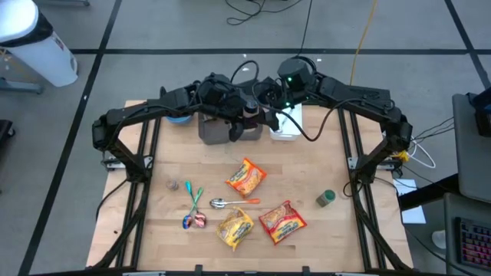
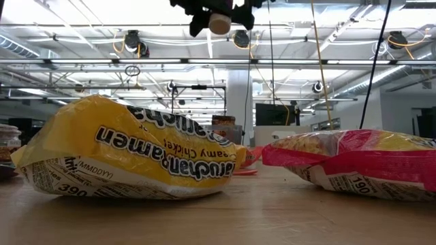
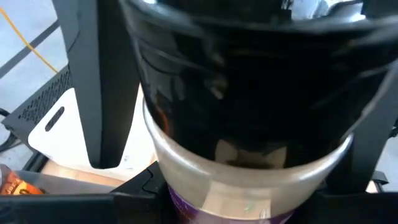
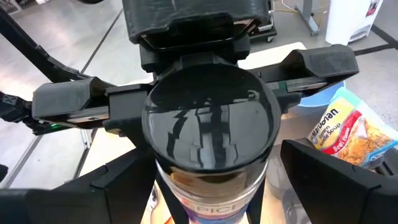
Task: Pick & Place Food Item
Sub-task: Put the violet seasoning bottle into the right black bin
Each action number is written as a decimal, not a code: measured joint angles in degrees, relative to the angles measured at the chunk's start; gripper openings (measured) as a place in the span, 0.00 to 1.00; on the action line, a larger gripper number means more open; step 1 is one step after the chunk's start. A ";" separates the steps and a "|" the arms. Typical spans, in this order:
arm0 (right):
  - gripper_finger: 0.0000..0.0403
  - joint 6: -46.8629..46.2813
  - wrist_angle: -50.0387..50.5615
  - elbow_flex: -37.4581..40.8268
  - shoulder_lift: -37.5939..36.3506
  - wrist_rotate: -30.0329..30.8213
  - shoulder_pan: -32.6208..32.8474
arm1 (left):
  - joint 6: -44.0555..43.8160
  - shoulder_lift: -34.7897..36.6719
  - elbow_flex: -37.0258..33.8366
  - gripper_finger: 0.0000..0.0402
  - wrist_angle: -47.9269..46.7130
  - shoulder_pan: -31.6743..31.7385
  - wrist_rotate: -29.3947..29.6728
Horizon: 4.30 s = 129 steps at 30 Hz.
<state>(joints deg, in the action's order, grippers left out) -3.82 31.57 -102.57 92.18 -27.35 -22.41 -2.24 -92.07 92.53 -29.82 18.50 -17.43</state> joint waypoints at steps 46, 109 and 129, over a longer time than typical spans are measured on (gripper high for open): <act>0.42 0.27 -1.78 0.18 -2.36 0.35 -0.85 | -2.81 1.03 0.15 0.56 1.46 0.42 -0.56; 0.42 4.33 2.06 0.05 -3.96 0.34 0.06 | -7.63 13.13 0.00 0.97 -5.21 8.68 -0.63; 0.42 6.03 -1.20 5.16 -2.89 -4.62 2.56 | -10.70 10.96 0.02 0.72 -1.43 7.12 -12.41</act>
<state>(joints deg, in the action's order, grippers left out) 2.22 30.37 -97.41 89.29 -31.98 -19.85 -12.94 -81.10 92.55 -31.25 25.62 -29.84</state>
